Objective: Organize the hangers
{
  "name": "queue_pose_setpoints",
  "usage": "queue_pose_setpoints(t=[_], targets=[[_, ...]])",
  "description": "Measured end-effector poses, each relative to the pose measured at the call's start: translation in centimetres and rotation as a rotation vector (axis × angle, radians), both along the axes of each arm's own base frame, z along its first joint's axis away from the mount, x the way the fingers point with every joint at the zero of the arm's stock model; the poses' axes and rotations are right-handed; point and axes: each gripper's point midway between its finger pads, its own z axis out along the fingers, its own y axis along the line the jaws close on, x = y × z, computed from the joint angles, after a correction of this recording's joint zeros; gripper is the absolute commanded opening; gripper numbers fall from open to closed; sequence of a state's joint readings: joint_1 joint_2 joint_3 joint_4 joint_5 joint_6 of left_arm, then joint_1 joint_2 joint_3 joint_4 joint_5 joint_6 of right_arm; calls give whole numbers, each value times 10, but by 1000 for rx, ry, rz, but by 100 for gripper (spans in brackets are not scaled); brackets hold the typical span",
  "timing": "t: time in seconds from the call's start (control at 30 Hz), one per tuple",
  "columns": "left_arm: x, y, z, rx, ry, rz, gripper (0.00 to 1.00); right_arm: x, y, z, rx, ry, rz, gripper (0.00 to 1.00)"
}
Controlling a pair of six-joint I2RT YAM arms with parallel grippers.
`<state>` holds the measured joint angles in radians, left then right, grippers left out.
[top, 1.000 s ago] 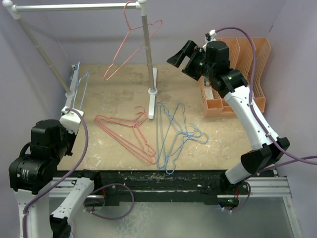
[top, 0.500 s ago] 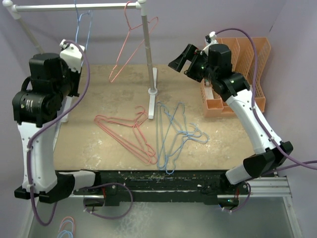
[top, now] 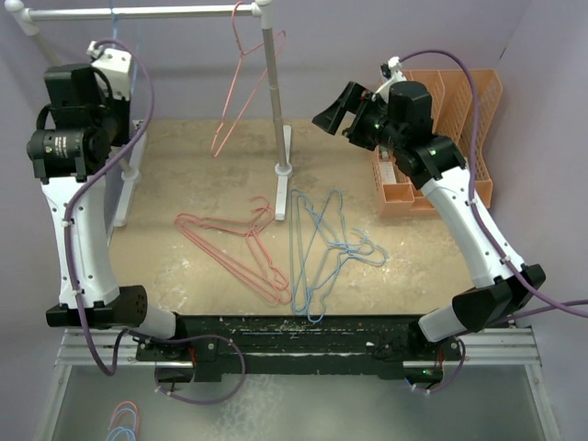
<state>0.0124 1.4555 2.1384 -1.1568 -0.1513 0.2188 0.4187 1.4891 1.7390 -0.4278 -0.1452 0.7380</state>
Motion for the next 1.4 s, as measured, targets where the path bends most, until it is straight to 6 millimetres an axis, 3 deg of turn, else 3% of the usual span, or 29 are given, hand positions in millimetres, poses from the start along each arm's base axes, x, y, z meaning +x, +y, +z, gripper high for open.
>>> queue_pose_setpoints(t=[0.17,0.57,1.03,1.1,1.2,1.23,1.4], targets=[[6,41,-5,-48,2,99,0,2,1,1,4,-10,2,100],[13,66,-25,-111,29,125,0,5,8,-5,15,0,28,100],[23,62,-53,-153,107,59,0,5,13,-19,22,33,45,100],[23,61,-59,-159,123,53,25,5,13,-18,25,30,48,100],[23,59,-62,-161,132,40,91,6,14,-18,28,28,48,100],[22,58,-61,-156,129,34,100,6,14,-19,27,30,48,100],[5,55,-42,-141,81,45,99,6,14,-26,21,42,47,100]])
